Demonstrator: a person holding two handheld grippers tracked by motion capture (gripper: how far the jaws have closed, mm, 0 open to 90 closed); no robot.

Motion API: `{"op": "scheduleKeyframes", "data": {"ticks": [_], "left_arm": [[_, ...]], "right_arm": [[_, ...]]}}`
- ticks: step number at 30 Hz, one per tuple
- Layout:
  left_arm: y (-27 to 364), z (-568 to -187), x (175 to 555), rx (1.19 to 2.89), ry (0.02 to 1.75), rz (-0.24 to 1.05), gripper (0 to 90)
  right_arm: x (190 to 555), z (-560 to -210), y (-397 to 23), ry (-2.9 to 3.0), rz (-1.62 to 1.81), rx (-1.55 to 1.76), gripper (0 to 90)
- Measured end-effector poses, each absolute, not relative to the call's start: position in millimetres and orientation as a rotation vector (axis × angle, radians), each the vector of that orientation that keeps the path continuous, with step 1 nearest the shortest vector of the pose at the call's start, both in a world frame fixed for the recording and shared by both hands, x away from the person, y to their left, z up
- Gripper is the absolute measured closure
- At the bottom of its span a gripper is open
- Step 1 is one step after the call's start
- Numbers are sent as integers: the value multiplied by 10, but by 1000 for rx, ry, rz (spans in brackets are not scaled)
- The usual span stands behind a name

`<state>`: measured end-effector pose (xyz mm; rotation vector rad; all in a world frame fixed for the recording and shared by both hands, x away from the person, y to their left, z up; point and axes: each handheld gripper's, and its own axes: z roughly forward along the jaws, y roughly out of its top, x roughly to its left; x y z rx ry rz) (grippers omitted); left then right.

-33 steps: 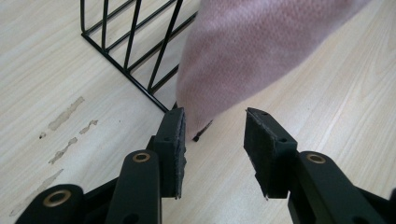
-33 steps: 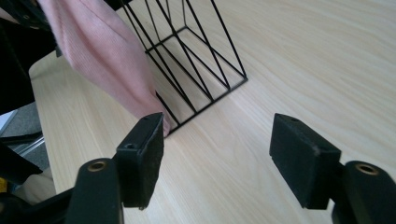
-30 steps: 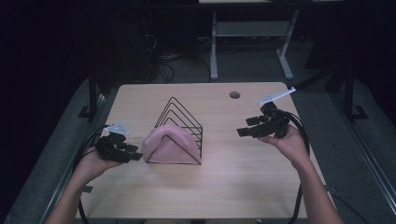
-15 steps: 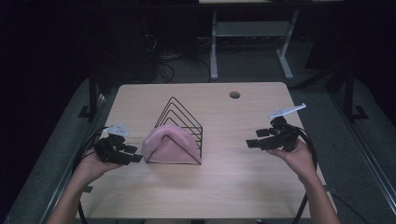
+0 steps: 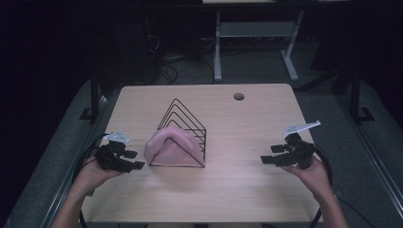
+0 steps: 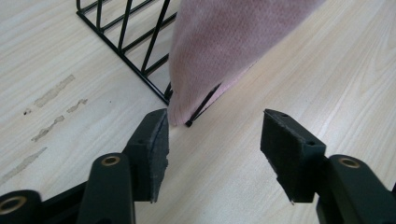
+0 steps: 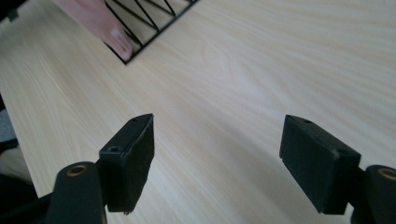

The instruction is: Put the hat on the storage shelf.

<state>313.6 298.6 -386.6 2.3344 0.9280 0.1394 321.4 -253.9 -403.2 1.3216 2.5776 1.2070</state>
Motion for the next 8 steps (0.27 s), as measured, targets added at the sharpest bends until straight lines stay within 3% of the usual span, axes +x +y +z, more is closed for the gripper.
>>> {"op": "scheduleKeyframes", "data": {"ticks": [8], "left_arm": [[3006,-4001,2989,2307,971,130,311]], "right_arm": [[2843,-4244,-2694,2502,1237,1346,247]]}}
